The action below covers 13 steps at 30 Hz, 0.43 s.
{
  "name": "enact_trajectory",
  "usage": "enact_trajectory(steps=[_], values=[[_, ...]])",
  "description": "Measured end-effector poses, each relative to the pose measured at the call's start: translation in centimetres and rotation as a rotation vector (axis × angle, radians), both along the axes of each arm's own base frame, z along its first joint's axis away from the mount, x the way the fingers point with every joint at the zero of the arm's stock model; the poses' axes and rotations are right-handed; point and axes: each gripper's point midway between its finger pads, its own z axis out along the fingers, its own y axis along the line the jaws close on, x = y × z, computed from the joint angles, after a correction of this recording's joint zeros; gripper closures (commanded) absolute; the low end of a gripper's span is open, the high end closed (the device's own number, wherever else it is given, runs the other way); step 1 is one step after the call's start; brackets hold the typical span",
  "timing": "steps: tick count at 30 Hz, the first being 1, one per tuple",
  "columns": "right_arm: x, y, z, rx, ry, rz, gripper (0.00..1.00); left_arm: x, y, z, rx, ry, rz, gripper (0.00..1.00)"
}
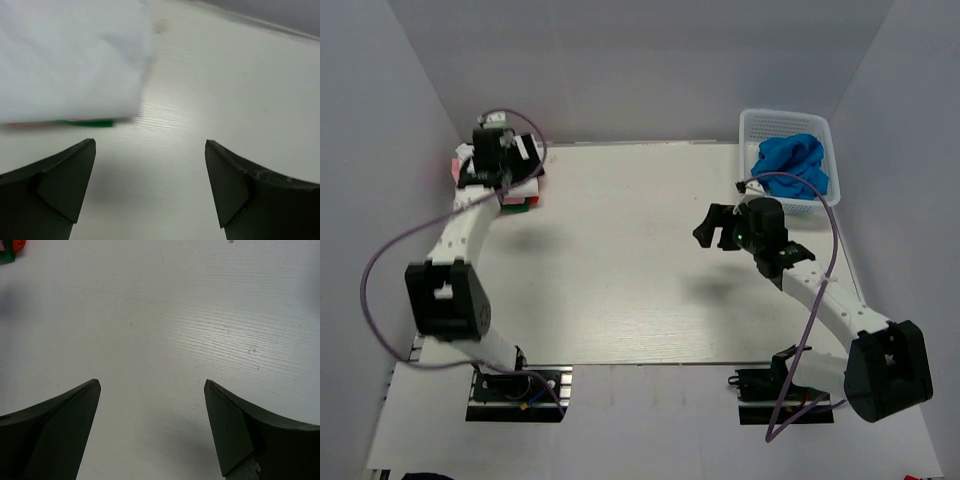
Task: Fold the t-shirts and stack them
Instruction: Put the neatly folded tshirt into the corner of the board with the left arm
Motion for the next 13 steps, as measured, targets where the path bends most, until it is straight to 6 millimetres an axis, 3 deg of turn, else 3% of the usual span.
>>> enact_trajectory(steps=[4, 6, 9, 13], values=[[-1.1, -0.4, -0.2, 0.016, 0.001, -0.008, 0.1, -8.9, -9.2, -0.8, -0.174, -0.084, -0.202, 0.0], [-1.8, -0.5, -0.4, 0.027, -0.001, -0.01, 0.1, -13.0, -11.6, -2.1, -0.232, -0.086, -0.27, 0.0], [-3.0, -0.8, -1.2, 0.041, 0.011, -0.01, 0.1, -16.8, -11.9, -3.4, -0.283, -0.101, -0.271, 0.0], [-3.9, -1.0, -2.7, 0.047, 0.041, -0.016, 0.1, -17.9, -11.6, -2.6, -0.306, -0.146, -0.251, 0.0]])
